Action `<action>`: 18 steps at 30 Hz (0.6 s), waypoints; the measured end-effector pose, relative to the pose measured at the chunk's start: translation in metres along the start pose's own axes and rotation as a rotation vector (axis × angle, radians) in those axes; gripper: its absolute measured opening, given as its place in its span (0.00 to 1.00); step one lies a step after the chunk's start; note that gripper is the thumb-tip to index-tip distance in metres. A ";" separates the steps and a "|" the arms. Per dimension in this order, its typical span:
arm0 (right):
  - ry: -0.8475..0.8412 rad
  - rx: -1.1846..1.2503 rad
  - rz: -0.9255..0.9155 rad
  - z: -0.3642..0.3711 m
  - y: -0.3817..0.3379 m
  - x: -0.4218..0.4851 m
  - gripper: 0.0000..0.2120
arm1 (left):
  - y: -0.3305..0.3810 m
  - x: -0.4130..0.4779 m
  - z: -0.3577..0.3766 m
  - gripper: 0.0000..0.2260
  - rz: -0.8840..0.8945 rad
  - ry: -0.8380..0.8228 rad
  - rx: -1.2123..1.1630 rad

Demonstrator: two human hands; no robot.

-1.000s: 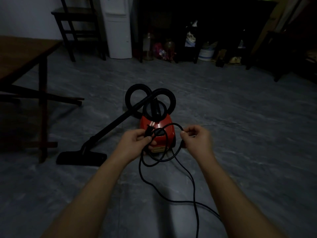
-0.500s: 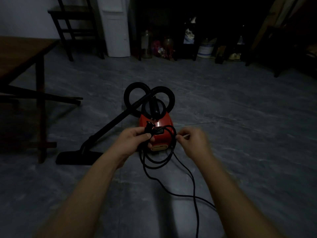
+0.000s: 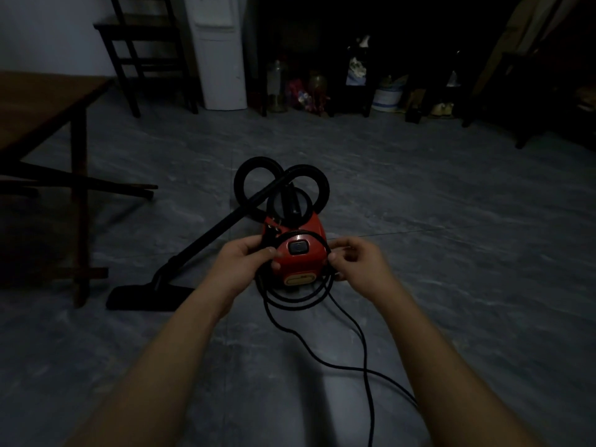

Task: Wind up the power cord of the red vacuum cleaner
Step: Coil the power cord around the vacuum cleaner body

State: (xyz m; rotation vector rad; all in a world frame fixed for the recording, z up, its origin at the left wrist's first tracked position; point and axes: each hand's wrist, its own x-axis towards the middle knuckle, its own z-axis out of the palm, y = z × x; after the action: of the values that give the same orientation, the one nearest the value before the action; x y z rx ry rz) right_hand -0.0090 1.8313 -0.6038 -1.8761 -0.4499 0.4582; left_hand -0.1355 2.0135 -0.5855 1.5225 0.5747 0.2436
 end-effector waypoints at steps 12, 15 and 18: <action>0.043 -0.136 -0.013 -0.006 0.005 -0.001 0.08 | -0.018 0.005 0.008 0.09 0.195 0.011 0.393; 0.036 -0.289 -0.099 -0.006 0.006 -0.002 0.10 | -0.018 0.004 0.007 0.09 0.159 -0.034 0.434; 0.030 -0.357 -0.183 -0.002 0.000 -0.006 0.11 | -0.019 0.003 0.006 0.11 0.155 -0.094 0.519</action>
State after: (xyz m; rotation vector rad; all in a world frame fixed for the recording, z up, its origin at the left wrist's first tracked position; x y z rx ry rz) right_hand -0.0129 1.8262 -0.6027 -2.1554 -0.7132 0.2369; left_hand -0.1339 2.0083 -0.6048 2.0738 0.4642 0.1451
